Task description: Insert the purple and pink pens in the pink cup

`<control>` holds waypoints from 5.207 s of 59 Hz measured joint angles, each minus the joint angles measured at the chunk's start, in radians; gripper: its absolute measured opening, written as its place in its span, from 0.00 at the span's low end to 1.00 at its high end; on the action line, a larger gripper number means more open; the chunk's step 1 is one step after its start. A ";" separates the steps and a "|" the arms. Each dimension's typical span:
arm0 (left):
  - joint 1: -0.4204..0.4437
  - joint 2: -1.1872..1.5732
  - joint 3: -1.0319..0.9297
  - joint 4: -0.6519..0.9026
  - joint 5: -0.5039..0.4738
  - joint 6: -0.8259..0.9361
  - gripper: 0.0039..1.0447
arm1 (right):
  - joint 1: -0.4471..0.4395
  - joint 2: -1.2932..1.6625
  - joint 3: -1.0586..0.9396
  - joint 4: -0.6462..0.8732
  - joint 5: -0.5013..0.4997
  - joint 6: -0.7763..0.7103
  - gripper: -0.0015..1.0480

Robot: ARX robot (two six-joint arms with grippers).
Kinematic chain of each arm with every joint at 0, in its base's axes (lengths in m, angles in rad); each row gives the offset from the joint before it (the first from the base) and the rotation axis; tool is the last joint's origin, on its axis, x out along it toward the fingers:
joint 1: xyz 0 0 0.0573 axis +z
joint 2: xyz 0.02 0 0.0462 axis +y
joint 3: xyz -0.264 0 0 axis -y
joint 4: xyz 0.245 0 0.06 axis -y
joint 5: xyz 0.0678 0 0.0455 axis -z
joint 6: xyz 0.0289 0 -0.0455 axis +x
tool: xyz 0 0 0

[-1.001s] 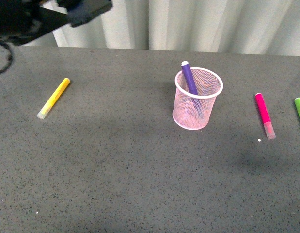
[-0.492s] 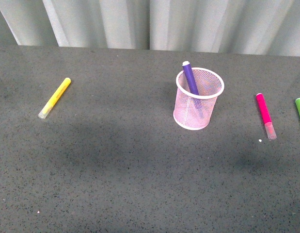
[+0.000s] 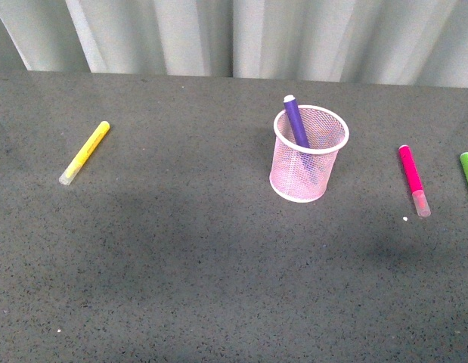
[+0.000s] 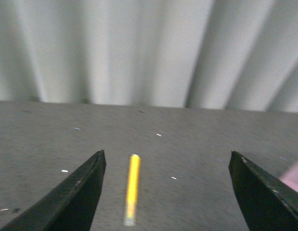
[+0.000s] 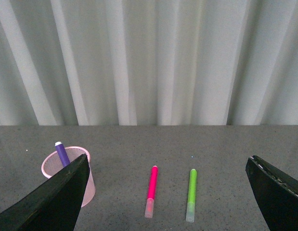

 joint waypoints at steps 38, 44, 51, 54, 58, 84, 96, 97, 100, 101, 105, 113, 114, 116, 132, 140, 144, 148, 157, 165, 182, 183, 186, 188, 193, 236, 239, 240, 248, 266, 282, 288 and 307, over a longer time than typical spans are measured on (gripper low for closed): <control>-0.138 -0.556 -0.288 -0.180 -0.280 0.042 0.03 | 0.000 0.000 0.000 0.000 0.000 0.000 0.93; -0.138 -0.627 -0.298 -0.241 -0.280 0.042 0.03 | 0.000 0.000 0.000 0.000 0.000 0.000 0.93; -0.138 -0.718 -0.307 -0.320 -0.280 0.042 0.03 | 0.000 0.000 0.000 0.000 0.000 0.000 0.93; -0.138 -0.753 -0.307 -0.351 -0.280 0.043 0.03 | 0.000 0.000 0.000 0.000 0.000 0.000 0.93; -0.138 -0.802 -0.307 -0.396 -0.280 0.043 0.03 | 0.000 0.000 0.000 0.000 0.000 0.000 0.93; -0.138 -1.031 -0.308 -0.611 -0.280 0.043 0.03 | 0.000 0.000 0.000 0.000 0.000 0.000 0.93; -0.138 -1.107 -0.308 -0.685 -0.280 0.043 0.03 | 0.000 0.000 0.000 0.000 0.000 0.000 0.93; -0.138 -1.114 -0.308 -0.692 -0.280 0.043 0.03 | 0.000 0.000 0.000 0.000 0.000 0.000 0.93; -0.138 -1.131 -0.308 -0.709 -0.280 0.043 0.03 | 0.000 0.000 0.000 0.000 0.000 0.000 0.93; -0.138 -1.138 -0.308 -0.715 -0.280 0.043 0.03 | 0.000 0.000 0.000 0.000 0.000 0.000 0.93; -0.138 -1.156 -0.308 -0.734 -0.280 0.043 0.03 | 0.000 0.000 0.000 0.000 0.000 0.000 0.93; -0.138 -1.192 -0.308 -0.770 -0.280 0.043 0.03 | 0.000 0.000 0.000 0.000 0.000 0.000 0.93; -0.138 -1.197 -0.308 -0.775 -0.280 0.043 0.03 | 0.000 0.000 0.000 0.000 0.000 0.000 0.93; -0.138 -1.204 -0.308 -0.782 -0.280 0.043 0.03 | 0.000 0.000 0.000 0.000 0.000 0.000 0.93; -0.138 -1.391 -0.308 -0.974 -0.280 0.043 0.03 | 0.000 0.000 0.000 0.000 0.000 0.000 0.93; -0.138 -1.394 -0.308 -0.979 -0.281 0.043 0.03 | 0.000 0.000 0.000 0.000 0.000 0.000 0.93; -0.138 -1.394 -0.308 -0.979 -0.281 0.043 0.03 | 0.000 0.000 0.000 0.000 0.000 0.000 0.93; -0.138 -1.395 -0.308 -0.979 -0.281 0.043 0.03 | 0.000 0.000 0.000 0.000 0.000 0.000 0.93; -0.138 -1.395 -0.308 -0.980 -0.281 0.043 0.03 | 0.000 0.000 0.000 0.000 0.000 0.000 0.93; -0.138 -1.395 -0.308 -0.980 -0.281 0.043 0.03 | 0.000 0.000 0.000 0.000 0.000 0.000 0.93; -0.138 -1.395 -0.308 -0.980 -0.281 0.043 0.03 | 0.000 0.000 0.000 0.000 0.000 0.000 0.93; -0.138 -1.395 -0.308 -0.980 -0.281 0.043 0.03 | 0.000 0.000 0.000 0.000 0.000 0.000 0.93; -0.138 -1.395 -0.308 -0.980 -0.281 0.043 0.07 | 0.000 0.000 0.000 0.000 0.000 0.000 0.93; -0.138 -1.395 -0.308 -0.980 -0.281 0.043 0.12 | 0.000 0.000 0.000 0.000 0.000 0.000 0.93; -0.138 -1.395 -0.308 -0.980 -0.281 0.043 0.28 | 0.000 0.000 0.000 0.000 0.000 0.000 0.93; -0.138 -1.395 -0.308 -0.980 -0.281 0.046 0.94 | -0.150 0.541 0.153 0.318 -0.039 0.208 0.93; -0.138 -1.395 -0.308 -0.980 -0.281 0.045 0.94 | -0.151 0.667 0.196 0.373 -0.046 0.189 0.93; -0.138 -1.395 -0.308 -0.980 -0.281 0.046 0.94 | -0.151 0.711 0.213 0.386 -0.046 0.179 0.93; -0.138 -1.395 -0.308 -0.980 -0.281 0.046 0.94 | -0.148 1.010 0.357 0.362 -0.081 0.111 0.93; -0.138 -1.395 -0.308 -0.980 -0.281 0.046 0.94 | -0.166 1.617 0.736 0.142 -0.048 0.001 0.93; -0.138 -1.395 -0.308 -0.980 -0.281 0.046 0.94 | -0.157 1.788 0.861 0.074 -0.043 0.002 0.93; -0.138 -1.395 -0.308 -0.980 -0.281 0.046 0.94 | -0.148 1.823 0.893 0.067 -0.040 0.006 0.93; -0.138 -1.395 -0.308 -0.980 -0.281 0.045 0.94 | -0.098 1.934 1.017 0.043 -0.042 0.049 0.93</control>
